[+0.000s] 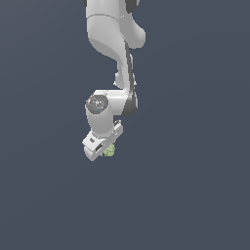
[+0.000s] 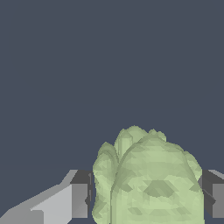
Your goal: Pick up the object and move it to a goal position.
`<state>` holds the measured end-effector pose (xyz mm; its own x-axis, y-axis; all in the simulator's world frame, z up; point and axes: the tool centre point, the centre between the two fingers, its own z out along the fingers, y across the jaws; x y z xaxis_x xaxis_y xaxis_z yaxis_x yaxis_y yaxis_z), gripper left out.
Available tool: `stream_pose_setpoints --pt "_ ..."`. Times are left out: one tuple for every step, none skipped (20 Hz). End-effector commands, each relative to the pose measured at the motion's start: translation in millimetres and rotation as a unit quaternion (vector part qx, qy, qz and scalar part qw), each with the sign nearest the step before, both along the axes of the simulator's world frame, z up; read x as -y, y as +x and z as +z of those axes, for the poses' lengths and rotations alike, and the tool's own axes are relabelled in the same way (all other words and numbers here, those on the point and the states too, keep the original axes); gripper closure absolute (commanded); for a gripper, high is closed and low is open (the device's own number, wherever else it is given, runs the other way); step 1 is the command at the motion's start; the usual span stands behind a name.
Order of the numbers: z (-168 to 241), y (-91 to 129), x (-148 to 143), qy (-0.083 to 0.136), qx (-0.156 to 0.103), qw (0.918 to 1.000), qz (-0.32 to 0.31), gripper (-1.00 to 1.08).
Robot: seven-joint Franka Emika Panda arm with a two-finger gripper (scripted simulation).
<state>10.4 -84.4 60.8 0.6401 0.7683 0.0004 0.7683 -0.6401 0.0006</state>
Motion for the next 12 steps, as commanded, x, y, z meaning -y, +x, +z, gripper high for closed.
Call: stream_pose_setpoints --pt "4 5 21 0.0 0.0 1.0 0.001 1.08" --pt "5 7 28 0.0 0.0 1.0 0.001 1.08" --pt "6 9 34 0.0 0.0 1.0 0.001 1.08" --pt "6 10 39 0.0 0.0 1.0 0.001 1.08" --pt "7 11 44 0.0 0.0 1.0 0.001 1.08" --pt "7 12 47 0.0 0.0 1.0 0.001 1.08" --pt "8 13 50 0.0 0.0 1.0 0.001 1.08" --pt "8 14 52 0.0 0.0 1.0 0.001 1.08" --pt "8 14 53 0.0 0.0 1.0 0.001 1.08" --pt "8 15 54 0.0 0.0 1.0 0.001 1.08" --pt "8 15 53 0.0 0.0 1.0 0.001 1.08" --pt "8 15 52 0.0 0.0 1.0 0.001 1.08"
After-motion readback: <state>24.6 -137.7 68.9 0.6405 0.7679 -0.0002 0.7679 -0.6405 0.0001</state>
